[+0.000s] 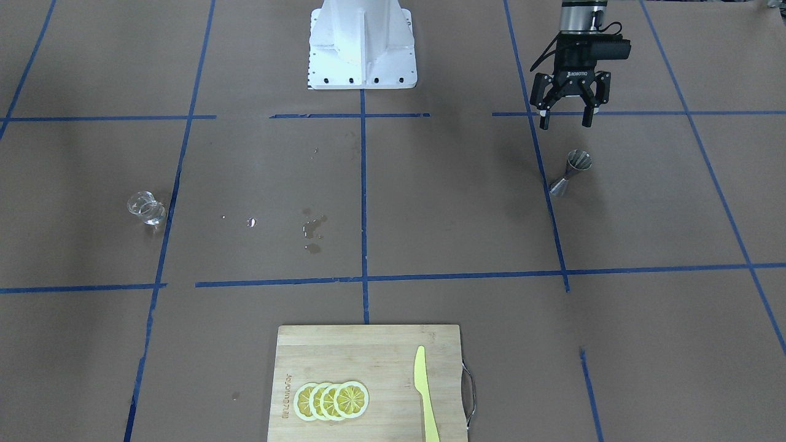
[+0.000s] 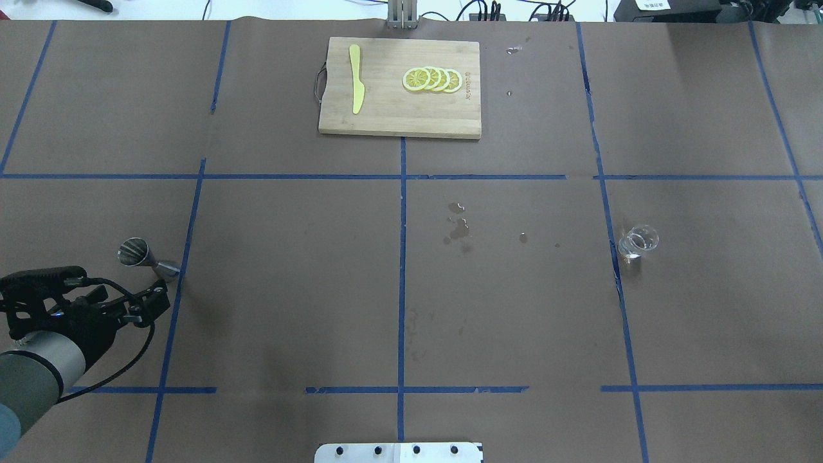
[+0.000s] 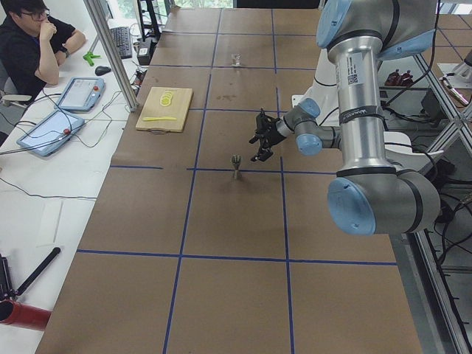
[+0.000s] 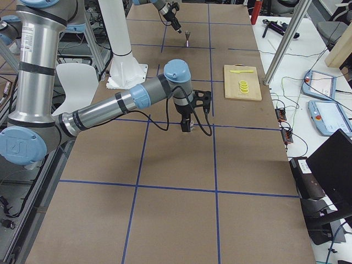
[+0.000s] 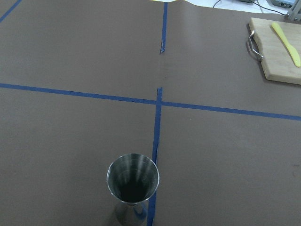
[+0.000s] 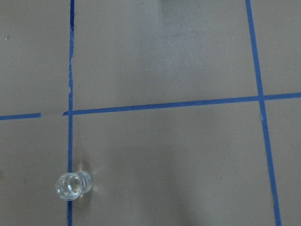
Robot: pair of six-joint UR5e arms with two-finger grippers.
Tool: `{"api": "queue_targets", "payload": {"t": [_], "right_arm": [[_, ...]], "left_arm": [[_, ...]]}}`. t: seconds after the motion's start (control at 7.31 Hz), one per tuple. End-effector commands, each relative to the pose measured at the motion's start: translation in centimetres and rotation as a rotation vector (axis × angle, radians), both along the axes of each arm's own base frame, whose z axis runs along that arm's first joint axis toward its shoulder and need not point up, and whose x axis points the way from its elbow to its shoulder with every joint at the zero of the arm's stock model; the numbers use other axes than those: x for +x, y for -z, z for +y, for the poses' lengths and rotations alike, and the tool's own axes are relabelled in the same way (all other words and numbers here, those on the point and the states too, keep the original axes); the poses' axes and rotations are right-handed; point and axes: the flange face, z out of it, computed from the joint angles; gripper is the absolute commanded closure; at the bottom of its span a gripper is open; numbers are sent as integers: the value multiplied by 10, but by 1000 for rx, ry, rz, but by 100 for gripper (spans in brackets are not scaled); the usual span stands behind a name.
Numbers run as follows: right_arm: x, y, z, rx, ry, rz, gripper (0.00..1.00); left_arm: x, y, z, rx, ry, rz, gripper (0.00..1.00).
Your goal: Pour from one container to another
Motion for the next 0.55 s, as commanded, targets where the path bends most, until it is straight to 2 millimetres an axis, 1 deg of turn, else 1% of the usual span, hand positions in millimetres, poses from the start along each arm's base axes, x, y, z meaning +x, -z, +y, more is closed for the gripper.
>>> {"api": "queue_targets", "payload": {"t": [0.0,0.14,0.27,0.41], "right_arm": [[-38,43,26,-30,-41,-5,0],[-51,52,37,-26,-73,-47,0],[-65,44,51,7,-79,-25,0],[-72,41,57,23,-73,-21,0]], "left_arm": [[21,-34,2,27,67,-52,1],[33,-42,-2,39,87,-61,1],[46,-52,-7,75,122,-86,2],[52,-61,-10,87,145,-97,4]]}}
